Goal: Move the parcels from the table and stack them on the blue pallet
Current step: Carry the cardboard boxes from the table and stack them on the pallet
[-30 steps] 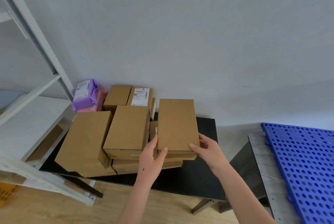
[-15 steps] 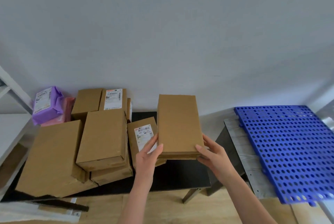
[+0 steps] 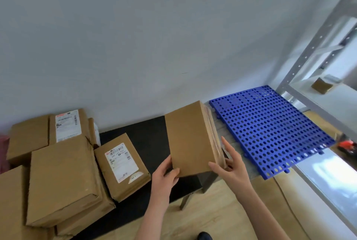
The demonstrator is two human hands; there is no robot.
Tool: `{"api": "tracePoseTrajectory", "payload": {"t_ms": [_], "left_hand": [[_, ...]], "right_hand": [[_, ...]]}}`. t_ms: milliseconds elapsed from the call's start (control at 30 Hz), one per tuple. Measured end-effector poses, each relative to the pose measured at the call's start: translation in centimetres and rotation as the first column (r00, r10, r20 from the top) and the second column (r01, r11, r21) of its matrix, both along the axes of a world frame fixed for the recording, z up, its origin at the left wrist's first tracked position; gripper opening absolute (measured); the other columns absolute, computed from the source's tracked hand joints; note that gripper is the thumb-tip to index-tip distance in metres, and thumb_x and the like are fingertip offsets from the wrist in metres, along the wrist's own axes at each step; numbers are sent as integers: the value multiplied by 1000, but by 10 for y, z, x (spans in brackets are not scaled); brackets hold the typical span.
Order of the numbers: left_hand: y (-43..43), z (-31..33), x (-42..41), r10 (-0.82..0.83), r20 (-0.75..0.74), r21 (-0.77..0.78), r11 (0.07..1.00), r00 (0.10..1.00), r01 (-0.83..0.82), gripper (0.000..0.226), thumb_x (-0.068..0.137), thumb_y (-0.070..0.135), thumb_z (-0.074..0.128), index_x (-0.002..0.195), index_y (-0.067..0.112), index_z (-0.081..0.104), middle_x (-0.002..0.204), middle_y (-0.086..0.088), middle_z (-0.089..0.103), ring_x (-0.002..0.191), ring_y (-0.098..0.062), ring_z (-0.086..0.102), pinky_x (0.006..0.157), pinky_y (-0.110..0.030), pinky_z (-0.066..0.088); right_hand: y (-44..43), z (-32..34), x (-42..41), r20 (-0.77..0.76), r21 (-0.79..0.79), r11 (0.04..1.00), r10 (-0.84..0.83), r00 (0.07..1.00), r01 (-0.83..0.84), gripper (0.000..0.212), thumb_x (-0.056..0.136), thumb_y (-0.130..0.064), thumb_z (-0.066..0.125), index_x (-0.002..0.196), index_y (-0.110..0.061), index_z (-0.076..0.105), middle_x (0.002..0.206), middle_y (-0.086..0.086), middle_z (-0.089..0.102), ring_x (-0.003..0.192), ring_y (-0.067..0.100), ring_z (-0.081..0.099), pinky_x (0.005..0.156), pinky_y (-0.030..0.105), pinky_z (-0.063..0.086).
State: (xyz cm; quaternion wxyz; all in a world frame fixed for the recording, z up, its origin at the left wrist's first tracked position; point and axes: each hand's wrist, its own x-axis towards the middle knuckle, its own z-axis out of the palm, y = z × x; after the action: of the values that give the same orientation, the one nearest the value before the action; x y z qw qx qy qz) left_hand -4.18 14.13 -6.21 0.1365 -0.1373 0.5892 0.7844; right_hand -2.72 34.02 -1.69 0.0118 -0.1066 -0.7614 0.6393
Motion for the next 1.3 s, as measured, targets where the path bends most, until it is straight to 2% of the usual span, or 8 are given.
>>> {"api": "tracePoseTrajectory", "payload": {"t_ms": [200, 333, 400, 500, 667, 900, 1067, 1300], "left_hand": [[61, 9, -10, -144, 7, -102, 984, 990, 144, 54, 80, 27, 72, 130, 22, 52, 104, 17, 63, 90, 2, 62, 71, -17, 50], [97, 18, -12, -142, -3, -121, 983, 990, 140, 58, 69, 39, 76, 122, 23, 55, 111, 9, 63, 101, -7, 60, 89, -31, 51], [116, 23, -11, -107, -22, -75, 992, 994, 105, 62, 61, 49, 73, 115, 24, 58, 113, 4, 63, 106, -13, 59, 94, -38, 48], [152, 29, -13, -87, -12, 50, 995, 996, 88, 55, 68, 49, 64, 115, 22, 60, 115, -5, 63, 108, -24, 59, 95, -44, 47], [231, 27, -14, -148, 116, 278, 954, 982, 111, 57, 73, 54, 58, 119, 21, 60, 112, -13, 68, 105, -32, 62, 86, -45, 49], [337, 27, -12, -255, 227, 424, 895, 940, 140, 67, 68, 54, 63, 121, 14, 61, 118, -18, 65, 109, -36, 62, 102, -51, 41], [381, 24, -18, -262, 216, 443, 885, 940, 145, 56, 59, 52, 71, 102, 16, 75, 119, -16, 65, 113, -37, 59, 101, -52, 41], [423, 10, -44, -263, 175, 436, 885, 949, 165, 70, 67, 53, 62, 125, 15, 56, 122, -13, 63, 101, -29, 57, 84, -41, 42]], "right_hand": [[32, 2, 14, -132, 295, 947, -94, 987, 130, 117, 58, -38, 89, 146, -51, 12, 128, -16, 23, 119, 4, 33, 95, 15, 32], [71, 6, 19, -80, 252, 960, -108, 991, 125, 114, 63, -33, 87, 147, -47, 12, 132, -14, 25, 120, 2, 34, 93, 16, 33], [99, 10, 20, -72, 159, 976, -136, 988, 146, 97, 69, -29, 84, 145, -43, 26, 133, -9, 37, 118, 4, 43, 95, 22, 41], [147, 14, 21, 28, -165, 963, -213, 977, 215, 59, 81, -21, 73, 130, -43, 48, 122, -6, 55, 96, 2, 62, 72, 17, 52], [231, 11, 18, 247, -594, 761, -138, 959, 262, 32, 90, -25, 55, 122, -28, 59, 110, 5, 61, 85, 28, 61, 77, 42, 51], [321, 0, 15, 384, -720, 603, -68, 921, 344, 31, 89, -35, 54, 109, -12, 58, 99, 13, 56, 79, 38, 62, 71, 48, 53], [364, -10, 11, 402, -611, 725, -61, 914, 317, 22, 96, -30, 52, 102, -13, 64, 96, 8, 61, 73, 32, 66, 67, 41, 51], [409, -11, -18, 252, -253, 945, -141, 957, 205, 35, 101, -16, 44, 134, -28, 50, 94, 5, 62, 77, 10, 60, 75, 27, 50]]}}
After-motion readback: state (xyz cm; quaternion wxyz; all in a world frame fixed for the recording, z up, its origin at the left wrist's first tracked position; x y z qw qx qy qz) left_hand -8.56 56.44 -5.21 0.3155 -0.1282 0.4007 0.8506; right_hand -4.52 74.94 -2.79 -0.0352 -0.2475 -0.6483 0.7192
